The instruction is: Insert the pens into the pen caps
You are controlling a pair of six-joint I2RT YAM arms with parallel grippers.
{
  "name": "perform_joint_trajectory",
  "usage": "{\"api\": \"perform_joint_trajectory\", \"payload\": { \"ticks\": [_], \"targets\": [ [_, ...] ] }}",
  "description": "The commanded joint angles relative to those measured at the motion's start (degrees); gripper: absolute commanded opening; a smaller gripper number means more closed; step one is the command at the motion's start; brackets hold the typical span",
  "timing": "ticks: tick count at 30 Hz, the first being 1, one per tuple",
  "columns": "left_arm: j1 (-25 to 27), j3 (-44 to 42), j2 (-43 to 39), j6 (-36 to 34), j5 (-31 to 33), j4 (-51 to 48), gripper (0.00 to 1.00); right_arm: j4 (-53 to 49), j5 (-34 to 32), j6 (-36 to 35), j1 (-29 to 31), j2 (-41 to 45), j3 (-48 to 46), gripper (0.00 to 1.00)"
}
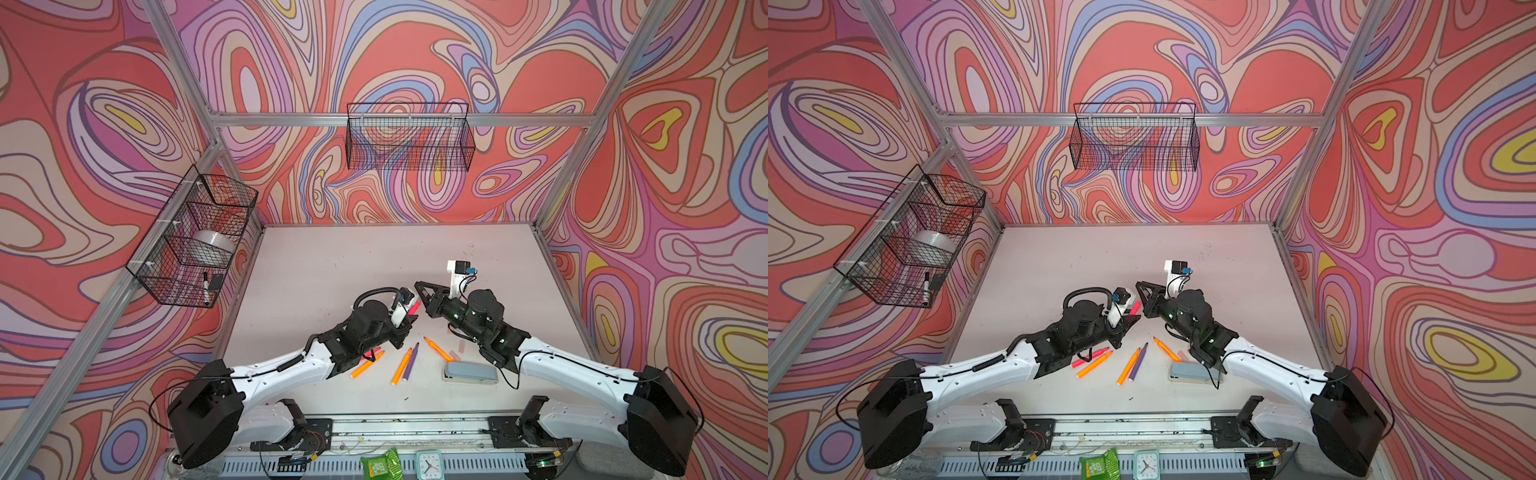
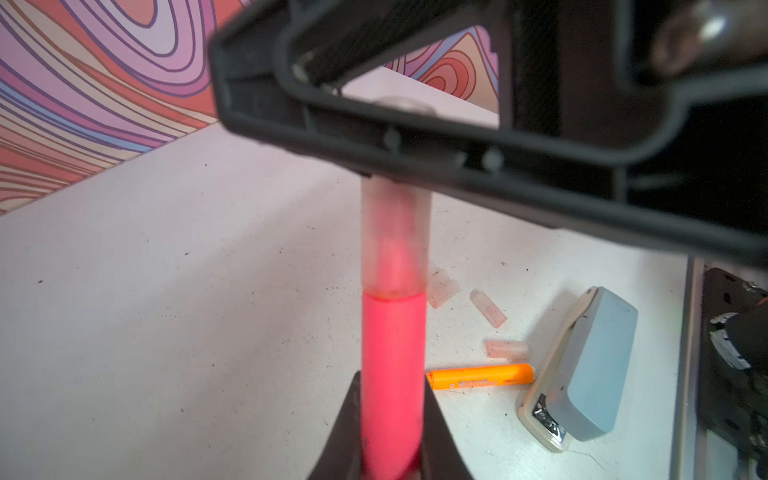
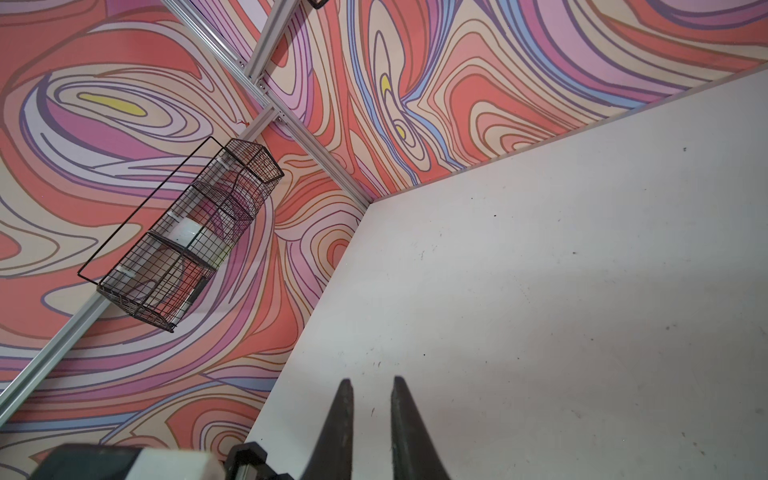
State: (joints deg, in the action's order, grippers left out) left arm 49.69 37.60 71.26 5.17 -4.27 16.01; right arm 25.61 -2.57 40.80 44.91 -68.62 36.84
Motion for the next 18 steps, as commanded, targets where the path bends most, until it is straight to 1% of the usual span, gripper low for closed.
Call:
{"api": "perform_joint_trajectory", "payload": {
  "ticks": [1, 3, 5, 7, 9, 11, 13, 15, 17, 18],
  "targets": [
    [-4.28, -0.23, -2.33, 7.80, -1.37, 8.11, 0.00, -1.40, 2.76, 1.42, 4.45, -2.66, -1.43, 0.00],
    [-5.95, -0.65, -2.47, 9.86, -4.11, 9.03, 0.00, 0.14, 2.65, 1.60, 6.74, -4.85, -1.23, 0.00],
    [-7.62, -1.63, -2.66, 11.54, -8.18, 11.24, 0.00, 2.30, 3.74, 2.39, 7.89, -6.86, -1.37, 0.00],
    [-7.94, -2.05, -3.07, 11.47, -8.96, 11.74, 0.00, 2.69, 3.64, 2.59, 8.83, -7.57, -1.26, 0.00],
    [-7.94, -2.05, -3.55, 11.03, -8.46, 11.41, 0.00, 1.20, 1.05, 2.57, 10.49, -7.20, -0.97, 0.00],
    [-7.94, -2.43, -4.59, 10.92, -3.28, 10.02, 0.00, -4.37, -4.29, 3.60, 13.22, -7.29, 1.07, 0.00],
    [-7.64, -3.41, -5.95, 8.74, 1.27, 9.57, 0.00, -9.13, -6.91, 5.37, 15.04, -8.58, 3.49, 0.00],
    [-7.29, -4.15, -7.39, 8.19, 7.25, 9.00, 0.00, -15.67, -10.83, 8.05, 16.52, -9.78, 6.08, 0.00],
    [-5.97, -4.14, -8.75, 5.90, 12.50, 7.73, 0.00, -19.24, -12.04, 9.73, 17.10, -11.15, 7.81, 0.00],
    [-4.52, -4.20, -9.15, 4.06, 16.07, 7.63, 0.00, -20.25, -12.44, 10.12, 17.19, -11.51, 8.31, 0.00]
  ]
}}
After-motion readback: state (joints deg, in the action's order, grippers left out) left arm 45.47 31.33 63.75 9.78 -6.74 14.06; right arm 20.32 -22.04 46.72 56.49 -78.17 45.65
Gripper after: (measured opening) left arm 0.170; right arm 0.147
